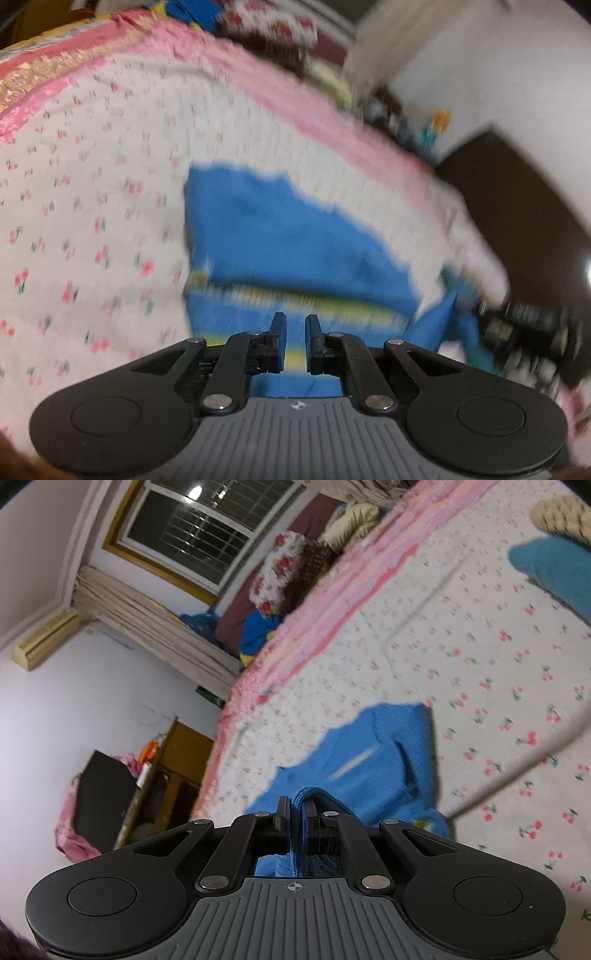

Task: Fold small clothes

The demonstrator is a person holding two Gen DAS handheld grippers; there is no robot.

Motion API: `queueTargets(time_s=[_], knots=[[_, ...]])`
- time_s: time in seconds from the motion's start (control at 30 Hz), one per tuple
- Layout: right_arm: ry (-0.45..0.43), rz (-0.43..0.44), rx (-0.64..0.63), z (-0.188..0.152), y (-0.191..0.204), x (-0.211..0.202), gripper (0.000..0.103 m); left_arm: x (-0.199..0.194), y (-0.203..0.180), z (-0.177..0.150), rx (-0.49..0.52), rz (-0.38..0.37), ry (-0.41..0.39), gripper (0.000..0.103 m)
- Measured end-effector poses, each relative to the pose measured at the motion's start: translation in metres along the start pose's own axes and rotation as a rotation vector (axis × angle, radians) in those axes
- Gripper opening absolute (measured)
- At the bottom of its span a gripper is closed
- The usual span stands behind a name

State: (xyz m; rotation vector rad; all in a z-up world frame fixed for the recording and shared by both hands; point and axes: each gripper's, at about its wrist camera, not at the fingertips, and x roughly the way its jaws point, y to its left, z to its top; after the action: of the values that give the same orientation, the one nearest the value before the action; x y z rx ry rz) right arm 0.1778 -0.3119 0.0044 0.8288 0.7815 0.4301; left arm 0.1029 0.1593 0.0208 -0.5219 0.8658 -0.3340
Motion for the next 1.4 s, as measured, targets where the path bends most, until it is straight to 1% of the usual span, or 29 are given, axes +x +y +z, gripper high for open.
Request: queueTargets(time_s=[0.03, 0.13, 0.2, 0.27, 0.3, 0.37, 0.5, 0.57, 0.6, 0.63, 0.67, 0.73, 0.83, 1.0, 1.1, 1.2, 1.27, 1.33, 1.4], knots=[[0.013, -0.011, 0.014, -0.002, -0.006, 0.001, 0.006, 0.002, -0.001, -0.006, 0.015, 0.003, 0.024, 0.015], [0.032, -0.027, 0.016, -0.007, -0.011, 0.001, 0.006, 0.013, -0.014, -0.019, 0.088, -0.018, 0.100, 0.017], [0.029, -0.017, 0.015, -0.007, -0.010, -0.002, 0.006, 0.019, -0.027, -0.025, 0.167, -0.019, 0.140, 0.022], [0.026, -0.013, 0.013, -0.007, -0.008, -0.004, 0.006, 0.024, -0.039, -0.029, 0.252, 0.006, 0.173, 0.026], [0.028, -0.012, 0.012, -0.008, -0.008, -0.004, 0.006, 0.027, -0.042, -0.030, 0.282, 0.020, 0.186, 0.031], [0.031, -0.012, 0.016, -0.008, -0.010, -0.005, 0.006, 0.032, -0.045, -0.033, 0.336, 0.050, 0.214, 0.036], [0.041, -0.012, 0.020, -0.008, -0.010, -0.002, 0.006, 0.041, -0.047, -0.044, 0.398, 0.090, 0.267, 0.037], [0.045, -0.011, 0.019, -0.008, -0.010, -0.002, 0.006, 0.049, -0.048, -0.049, 0.429, 0.120, 0.272, 0.035], [0.046, -0.012, 0.020, -0.008, -0.010, -0.002, 0.006, 0.050, -0.050, -0.050, 0.437, 0.136, 0.264, 0.025], [0.047, -0.013, 0.020, -0.008, -0.010, -0.002, 0.006, 0.047, -0.051, -0.050, 0.436, 0.133, 0.255, 0.020], [0.046, -0.014, 0.021, -0.008, -0.010, -0.002, 0.006, 0.045, -0.052, -0.049, 0.423, 0.114, 0.246, 0.012], [0.043, -0.011, 0.025, -0.007, -0.010, -0.001, 0.007, 0.039, -0.052, -0.043, 0.401, 0.084, 0.211, 0.011], [0.033, -0.003, 0.028, -0.003, -0.007, -0.002, 0.007, 0.025, -0.054, -0.031, 0.370, 0.061, 0.137, 0.011], [-0.003, 0.038, 0.064, 0.010, -0.004, -0.005, 0.007, 0.002, -0.046, 0.003, 0.257, -0.020, -0.024, 0.011], [-0.041, 0.058, 0.080, 0.024, 0.001, -0.007, 0.007, -0.005, -0.040, 0.029, 0.207, -0.049, -0.126, 0.011], [-0.070, 0.080, 0.102, 0.039, 0.004, -0.005, 0.007, -0.008, -0.029, 0.051, 0.160, -0.050, -0.217, 0.011], [-0.088, 0.078, 0.118, 0.048, 0.004, -0.001, 0.007, -0.003, -0.015, 0.066, 0.101, -0.042, -0.263, 0.011], [-0.096, 0.057, 0.139, 0.057, 0.002, 0.008, 0.007, 0.006, 0.000, 0.076, 0.041, -0.030, -0.290, 0.011], [-0.085, 0.037, 0.177, 0.065, -0.003, 0.023, 0.007, 0.021, 0.014, 0.084, -0.010, -0.002, -0.300, 0.011]])
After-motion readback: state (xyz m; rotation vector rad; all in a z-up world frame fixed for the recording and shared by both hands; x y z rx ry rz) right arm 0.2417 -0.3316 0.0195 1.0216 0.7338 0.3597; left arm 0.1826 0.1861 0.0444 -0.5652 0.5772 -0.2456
